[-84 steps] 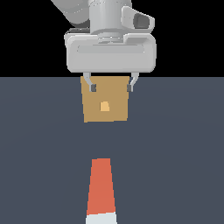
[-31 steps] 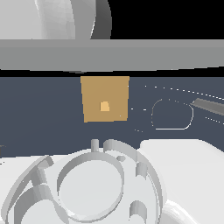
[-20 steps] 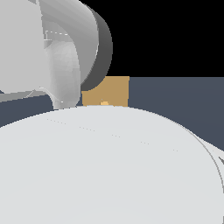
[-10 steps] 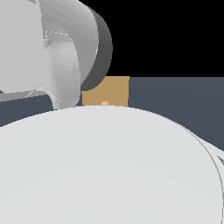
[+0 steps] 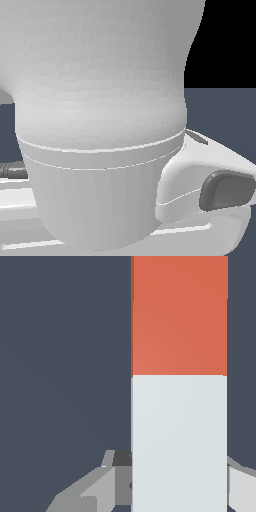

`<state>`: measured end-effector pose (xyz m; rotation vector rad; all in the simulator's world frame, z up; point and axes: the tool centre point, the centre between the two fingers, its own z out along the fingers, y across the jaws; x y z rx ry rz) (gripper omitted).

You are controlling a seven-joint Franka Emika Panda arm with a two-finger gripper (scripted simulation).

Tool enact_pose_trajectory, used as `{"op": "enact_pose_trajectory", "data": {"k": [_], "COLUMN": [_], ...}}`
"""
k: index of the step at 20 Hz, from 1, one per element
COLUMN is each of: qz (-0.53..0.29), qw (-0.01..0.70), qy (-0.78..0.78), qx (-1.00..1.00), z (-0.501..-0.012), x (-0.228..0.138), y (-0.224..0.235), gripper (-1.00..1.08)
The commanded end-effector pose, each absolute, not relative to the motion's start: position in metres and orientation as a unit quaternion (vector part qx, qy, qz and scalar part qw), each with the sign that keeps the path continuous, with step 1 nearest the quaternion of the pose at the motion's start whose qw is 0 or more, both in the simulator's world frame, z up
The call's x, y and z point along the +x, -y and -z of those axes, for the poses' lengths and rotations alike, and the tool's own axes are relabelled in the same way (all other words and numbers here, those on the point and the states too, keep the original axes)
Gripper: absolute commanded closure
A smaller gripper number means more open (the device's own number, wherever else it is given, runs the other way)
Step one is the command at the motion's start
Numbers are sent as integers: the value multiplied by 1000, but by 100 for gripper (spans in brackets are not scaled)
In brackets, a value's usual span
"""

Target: Insert the peg into the horizontal hole in a box.

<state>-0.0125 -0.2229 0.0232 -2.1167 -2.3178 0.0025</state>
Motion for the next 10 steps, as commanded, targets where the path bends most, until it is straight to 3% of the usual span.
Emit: {"op": "enact_pose_trajectory", "data": {"k": [1, 10], "qz": [0, 0], "qw": [0, 0], "qy": [739, 738], "qx": [-674, -675], "z": [-28, -47], "x": [-12, -18], "y": [203, 103], "gripper": [108, 108]}}
